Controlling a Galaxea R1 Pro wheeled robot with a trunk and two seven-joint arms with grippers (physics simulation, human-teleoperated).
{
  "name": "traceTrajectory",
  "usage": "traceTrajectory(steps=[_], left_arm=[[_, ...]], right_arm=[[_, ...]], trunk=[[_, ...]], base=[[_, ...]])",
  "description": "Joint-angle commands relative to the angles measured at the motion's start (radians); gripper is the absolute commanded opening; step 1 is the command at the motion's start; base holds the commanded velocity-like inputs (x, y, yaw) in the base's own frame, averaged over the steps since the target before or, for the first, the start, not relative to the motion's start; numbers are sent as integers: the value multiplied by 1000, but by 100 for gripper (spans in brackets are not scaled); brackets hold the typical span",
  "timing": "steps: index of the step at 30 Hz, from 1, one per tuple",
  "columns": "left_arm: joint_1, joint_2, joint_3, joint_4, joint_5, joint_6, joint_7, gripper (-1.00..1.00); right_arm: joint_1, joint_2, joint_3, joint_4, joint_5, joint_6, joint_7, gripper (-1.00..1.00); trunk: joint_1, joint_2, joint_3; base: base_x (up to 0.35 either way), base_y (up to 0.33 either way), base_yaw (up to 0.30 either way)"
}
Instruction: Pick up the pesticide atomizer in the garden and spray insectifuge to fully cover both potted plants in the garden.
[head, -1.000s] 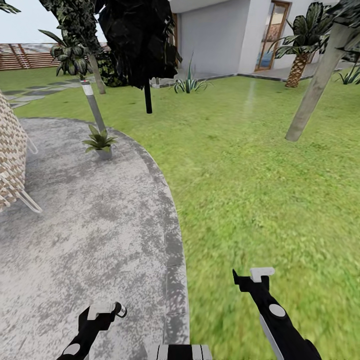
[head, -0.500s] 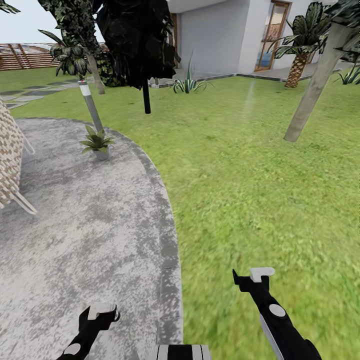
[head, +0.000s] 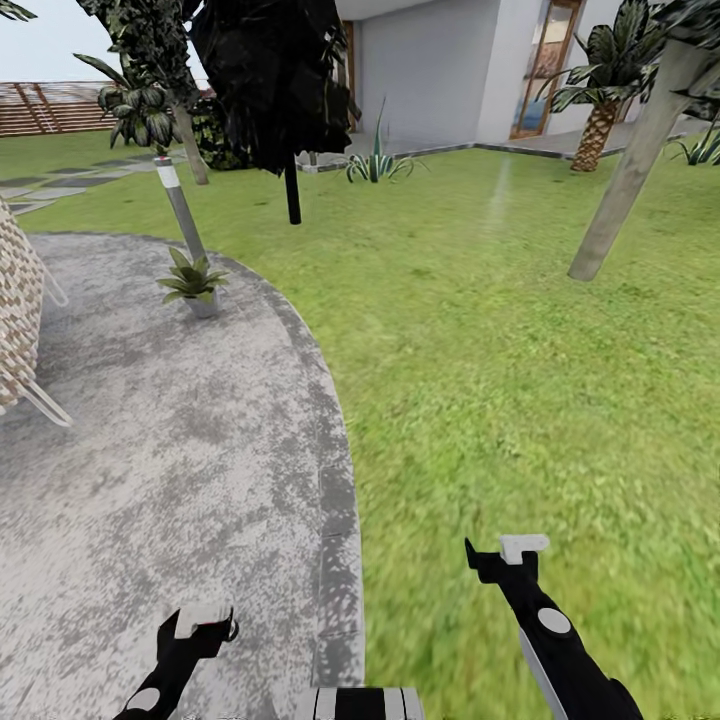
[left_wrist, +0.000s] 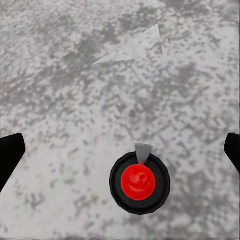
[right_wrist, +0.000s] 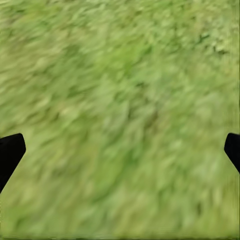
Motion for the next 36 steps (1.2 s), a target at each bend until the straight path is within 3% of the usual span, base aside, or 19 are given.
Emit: traceTrajectory(steps=[1,21,36], left_arm=[[0,0,3,1,-1,-4,0,100],[6,1,4,1,2,-10,0,100],[6,1,8,0,4,-10,0,100]], right_arm=[[0,0,0,0,2,0,0,100],[0,0,0,0,2,-1,0,100],[0,0,0,0,2,-1,0,100]], trunk=[[0,-1,-5],[9,-5,-112],[9,-5,-116]], base=[[0,0,0],[0,0,0],[25,0,0]])
